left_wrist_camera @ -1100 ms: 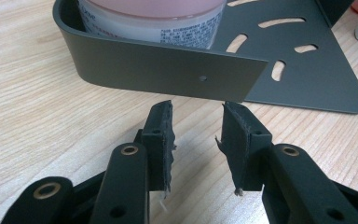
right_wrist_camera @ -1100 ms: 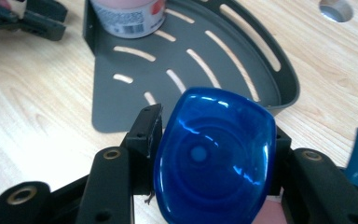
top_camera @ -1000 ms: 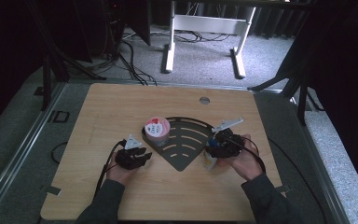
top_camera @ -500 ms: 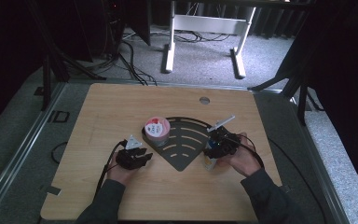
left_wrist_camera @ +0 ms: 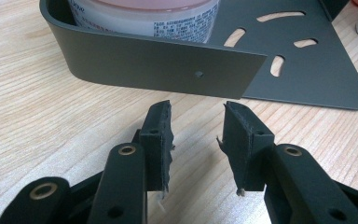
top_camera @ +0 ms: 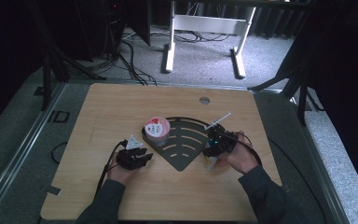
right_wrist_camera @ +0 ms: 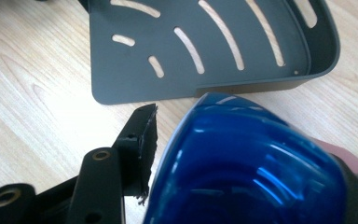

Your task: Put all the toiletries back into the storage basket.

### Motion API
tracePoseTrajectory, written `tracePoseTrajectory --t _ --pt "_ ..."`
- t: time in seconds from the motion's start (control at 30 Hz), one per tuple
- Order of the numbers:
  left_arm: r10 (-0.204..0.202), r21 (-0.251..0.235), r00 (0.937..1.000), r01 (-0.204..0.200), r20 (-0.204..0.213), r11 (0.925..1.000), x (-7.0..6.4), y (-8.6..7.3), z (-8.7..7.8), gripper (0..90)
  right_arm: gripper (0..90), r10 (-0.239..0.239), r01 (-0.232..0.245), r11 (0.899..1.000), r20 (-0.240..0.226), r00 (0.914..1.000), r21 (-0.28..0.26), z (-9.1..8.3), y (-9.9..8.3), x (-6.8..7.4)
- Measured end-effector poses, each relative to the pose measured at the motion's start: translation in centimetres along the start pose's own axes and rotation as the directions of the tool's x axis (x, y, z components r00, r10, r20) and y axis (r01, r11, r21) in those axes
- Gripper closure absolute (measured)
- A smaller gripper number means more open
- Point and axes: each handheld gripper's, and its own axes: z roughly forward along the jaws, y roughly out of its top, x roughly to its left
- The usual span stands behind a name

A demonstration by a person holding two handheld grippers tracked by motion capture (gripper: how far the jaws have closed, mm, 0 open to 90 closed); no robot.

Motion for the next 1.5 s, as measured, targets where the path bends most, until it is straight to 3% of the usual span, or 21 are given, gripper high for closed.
tracePoseTrajectory --t 0.83,1.5 --pt "0.023 0.000 0.9989 -0.023 0.041 0.9997 -1.2 0.3 0.2 62.5 53.0 -0.029 0.027 0.998 0.027 0.9992 0.048 0.2 0.4 0.1" --pt "0.091 0.005 0.9921 -0.091 0.087 0.9958 -3.5 1.0 0.9 62.7 54.1 -0.048 0.046 0.998 0.049 0.9977 0.036 0.3 0.9 0.8"
